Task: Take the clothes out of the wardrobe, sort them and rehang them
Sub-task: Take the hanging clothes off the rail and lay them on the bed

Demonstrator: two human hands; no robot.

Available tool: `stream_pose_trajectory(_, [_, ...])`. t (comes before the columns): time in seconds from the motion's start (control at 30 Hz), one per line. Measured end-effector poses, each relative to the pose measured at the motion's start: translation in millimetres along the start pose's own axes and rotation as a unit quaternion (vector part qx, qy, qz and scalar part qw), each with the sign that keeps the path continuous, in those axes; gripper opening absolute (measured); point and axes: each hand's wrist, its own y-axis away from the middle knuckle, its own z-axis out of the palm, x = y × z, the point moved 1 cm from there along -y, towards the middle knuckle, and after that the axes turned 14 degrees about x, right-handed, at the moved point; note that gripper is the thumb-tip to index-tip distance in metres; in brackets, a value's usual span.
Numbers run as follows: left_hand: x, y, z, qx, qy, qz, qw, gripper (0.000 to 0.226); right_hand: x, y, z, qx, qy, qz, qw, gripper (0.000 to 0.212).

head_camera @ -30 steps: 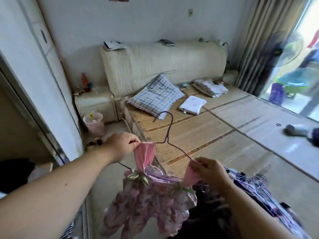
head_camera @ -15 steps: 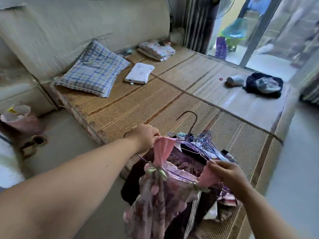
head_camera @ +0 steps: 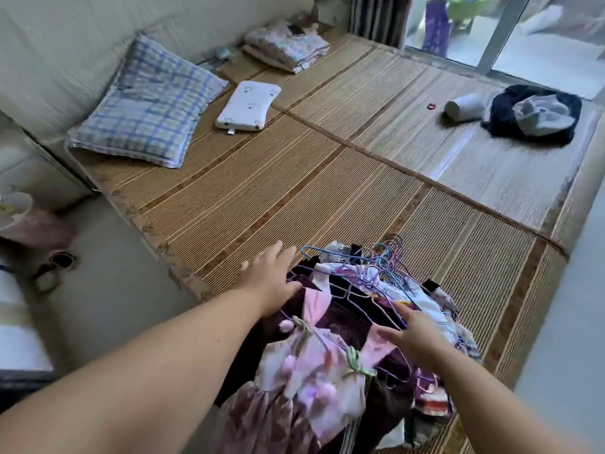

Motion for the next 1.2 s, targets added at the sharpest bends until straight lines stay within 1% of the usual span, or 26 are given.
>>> stream_pose_trajectory(0.07, [-14,12,-2,-0.017,-0.009,-0.020,1.000,0.075,-20,-7,6,-0.013,0.045,-0.040,0.998,0.068])
stream_pose_trajectory(0.13, [-32,28,-11,-0.025,-0.019,-0.035,0.999,0.075,-52,-10,12,-0.025,0.073,-0.094,0.993,0.066])
stream_pose_trajectory(0.23, [-63,53,-35,-0.010,-0.020,-0.063,0.998,0.073,-120,-8,18,-0.026,0.081,-0.198,0.977,0.060])
stream_pose_trajectory(0.4, [-129,115,-102,0.067,-0.001,-0.150,0.986,0.068,-265,37,39,-0.016,0.069,-0.393,0.917,0.057])
stream_pose_trajectory(0.47, [-157,151,-125,0.101,0.001,-0.181,0.978,0.066,-309,65,54,-0.015,0.072,-0.436,0.897,0.056])
stream_pose_trajectory(0.57, [-192,207,-150,0.137,0.003,-0.226,0.964,0.066,-351,108,80,-0.018,0.082,-0.475,0.876,0.058])
stream_pose_trajectory(0.63, [-216,247,-165,0.157,0.004,-0.253,0.955,0.067,-381,141,101,-0.032,0.087,-0.520,0.849,0.060])
stream_pose_trajectory(0.73, [-244,302,-186,0.183,-0.012,-0.292,0.939,0.070,-430,199,125,-0.046,0.075,-0.597,0.798,0.059])
stream_pose_trajectory(0.83, [-268,352,-217,0.231,-0.040,-0.324,0.917,0.072,-484,258,139,-0.045,0.048,-0.652,0.756,0.057])
stream_pose_trajectory(0.97, [-290,418,-282,0.326,-0.094,-0.349,0.873,0.067,-557,343,141,-0.044,-0.004,-0.716,0.696,0.054])
stream_pose_trajectory(1.0, [-292,430,-300,0.353,-0.102,-0.355,0.859,0.066,-574,361,137,-0.039,-0.018,-0.729,0.683,0.054])
stream_pose_trajectory(1.1, [-297,471,-361,0.446,-0.151,-0.370,0.801,0.065,-625,423,121,-0.035,-0.073,-0.766,0.637,0.054])
stream_pose_trajectory(1.2, [-299,502,-412,0.500,-0.218,-0.379,0.748,0.066,-666,478,103,-0.028,-0.118,-0.804,0.582,0.054])
